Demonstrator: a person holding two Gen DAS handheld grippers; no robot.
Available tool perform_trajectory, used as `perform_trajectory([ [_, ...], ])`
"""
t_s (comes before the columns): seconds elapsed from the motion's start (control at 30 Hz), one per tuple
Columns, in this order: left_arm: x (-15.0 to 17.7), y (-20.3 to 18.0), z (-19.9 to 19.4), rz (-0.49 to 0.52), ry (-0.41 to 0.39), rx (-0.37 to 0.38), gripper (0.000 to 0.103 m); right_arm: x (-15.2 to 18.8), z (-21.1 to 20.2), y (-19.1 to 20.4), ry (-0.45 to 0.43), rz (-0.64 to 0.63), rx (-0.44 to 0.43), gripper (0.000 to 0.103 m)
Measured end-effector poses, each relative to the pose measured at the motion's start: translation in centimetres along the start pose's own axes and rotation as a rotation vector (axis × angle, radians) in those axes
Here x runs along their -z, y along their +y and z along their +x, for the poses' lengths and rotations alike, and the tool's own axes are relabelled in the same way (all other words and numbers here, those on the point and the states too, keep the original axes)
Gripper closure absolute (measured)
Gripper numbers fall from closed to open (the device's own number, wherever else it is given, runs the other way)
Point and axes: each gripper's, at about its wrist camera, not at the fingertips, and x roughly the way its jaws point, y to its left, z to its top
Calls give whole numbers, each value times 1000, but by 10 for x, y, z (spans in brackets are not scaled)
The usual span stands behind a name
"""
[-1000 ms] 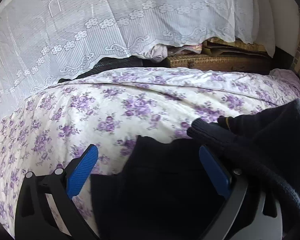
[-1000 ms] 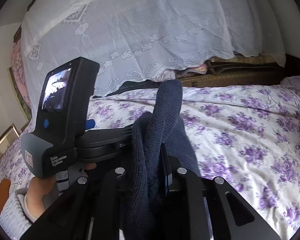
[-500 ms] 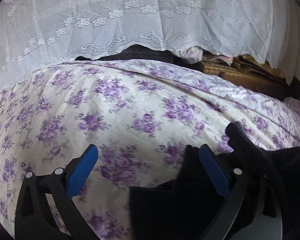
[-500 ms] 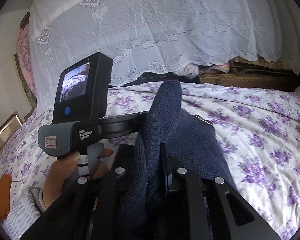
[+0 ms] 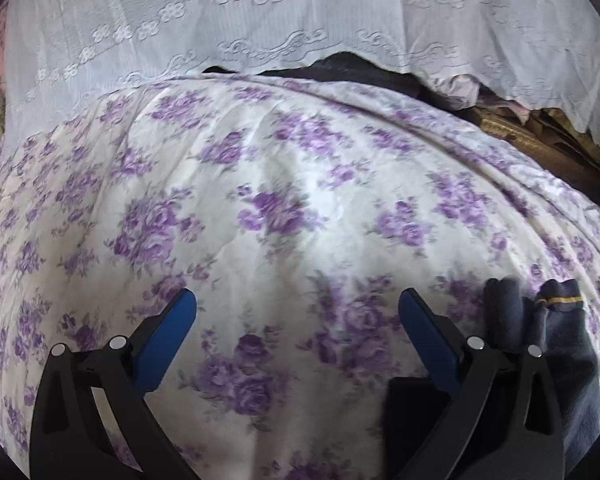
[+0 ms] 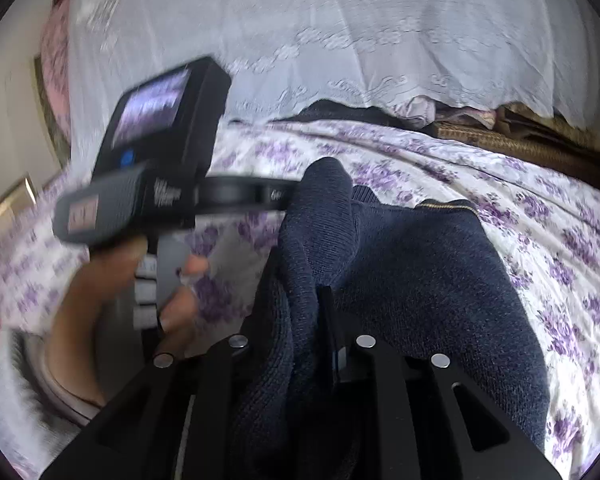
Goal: Fold small clothes
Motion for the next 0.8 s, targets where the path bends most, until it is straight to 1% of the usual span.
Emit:
perform_trajectory([
  [0.03,0,1,0,3,-1,-19,4,2,3,3,9,-17,9,76],
  [0.07,0,3,-1,3,-7,-40,4,5,7,11,26,-64,14,70],
  [0.1,-1,6,-3,-6,-12,-55,4,7,9,20,35,-119,6,55],
  [0.13,-2,10,-4,-18,-11,-58,4,8,7,26,35,-144,0,45],
  [0.17,-3,15,-5,-28,-10,-55,4,9,5,29,36,-163,1,44],
  [0.2,-4,22,-8,-47,-4,-61,4,8,1,28,33,-159,-36,41],
  [0.23,-6,27,-12,-61,-3,-58,4,7,-3,25,26,-143,-63,40],
  [0.3,-9,38,-28,-76,-23,-14,4,1,-23,11,0,-81,-138,42],
  [0.33,-11,40,-36,-71,-36,-2,4,-1,-39,5,-33,-67,-168,42],
  [0.4,-13,43,-60,-51,-78,34,4,-5,-69,-3,-107,-68,-190,42],
  [0.43,-12,43,-78,-38,-107,83,4,-8,-91,-12,-162,-65,-185,42],
  [0.47,-12,40,-88,-35,-119,124,4,-9,-105,-17,-195,-61,-174,42],
  [0.5,-9,36,-99,-31,-121,187,4,-11,-116,-25,-222,-56,-156,42],
  [0.53,-5,31,-105,-23,-112,239,4,-14,-124,-34,-243,-51,-134,43],
  [0.57,-1,23,-107,-4,-93,291,4,-14,-134,-48,-269,-41,-90,44],
  [0.6,5,8,-106,35,-56,339,4,-14,-137,-56,-276,-30,-59,51],
  [0.63,11,-3,-102,65,-30,349,4,-13,-135,-67,-260,-5,-43,61],
  [0.67,19,-17,-96,101,-5,338,4,-9,-130,-74,-228,19,-48,67],
  [0.7,28,-32,-89,141,9,307,4,-3,-123,-79,-187,37,-59,79],
  [0.73,35,-43,-83,176,18,278,4,3,-114,-83,-148,42,-68,83],
  [0.77,43,-53,-76,216,30,243,4,14,-101,-85,-101,30,-59,83],
  [0.8,52,-63,-66,259,49,192,4,26,-88,-87,-49,23,-50,83],
])
